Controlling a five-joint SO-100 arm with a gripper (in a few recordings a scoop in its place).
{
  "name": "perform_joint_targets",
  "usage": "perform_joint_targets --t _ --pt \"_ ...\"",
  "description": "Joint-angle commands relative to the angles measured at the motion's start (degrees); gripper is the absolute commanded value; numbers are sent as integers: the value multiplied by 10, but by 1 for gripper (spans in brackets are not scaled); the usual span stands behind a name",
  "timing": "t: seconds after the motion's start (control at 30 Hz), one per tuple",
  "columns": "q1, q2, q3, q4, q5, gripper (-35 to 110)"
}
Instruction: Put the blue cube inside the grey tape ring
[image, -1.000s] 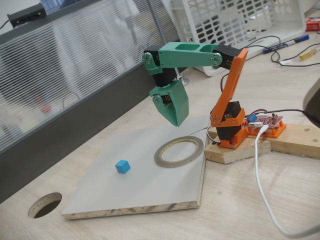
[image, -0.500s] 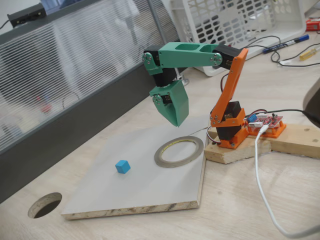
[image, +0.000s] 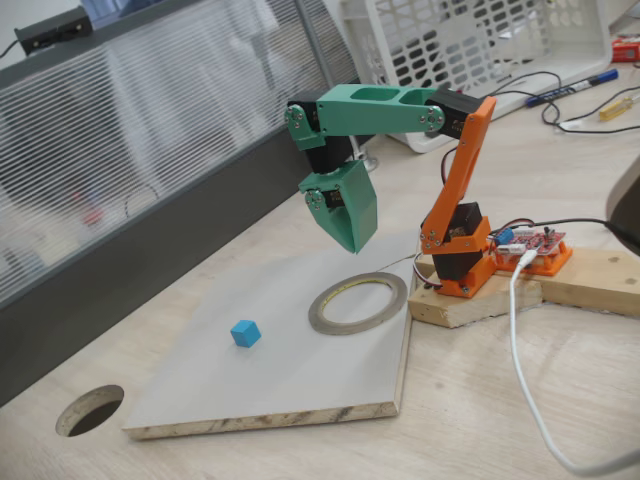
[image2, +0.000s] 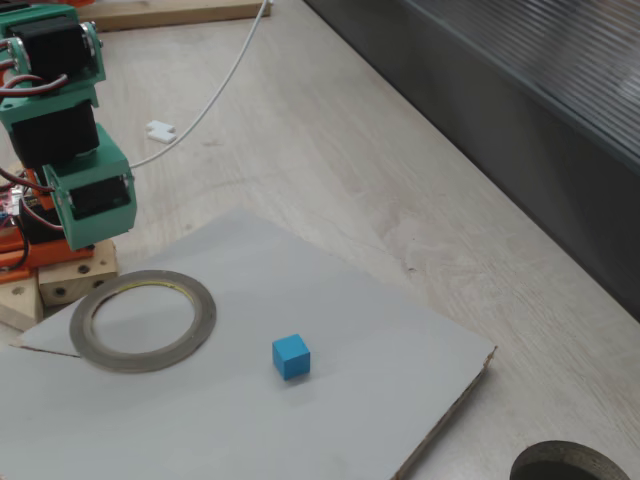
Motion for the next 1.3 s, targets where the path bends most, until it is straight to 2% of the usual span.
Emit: perform_joint_targets --t 0.0,0.23,0.43,0.53,0.8,0.97,1.17,1.27 --pt "3 6 0 9 6 0" --pt "-9 -18 -3 8 4 0" --pt "-219 -69 -7 8 7 0" --pt "-281 -82 -8 8 7 0" --pt "-288 -84 -26 8 7 0" --pt "-276 -206 -173 8 7 0" --pt "-198 -404 -454 8 7 0" --pt "-192 -485 -587 8 5 0"
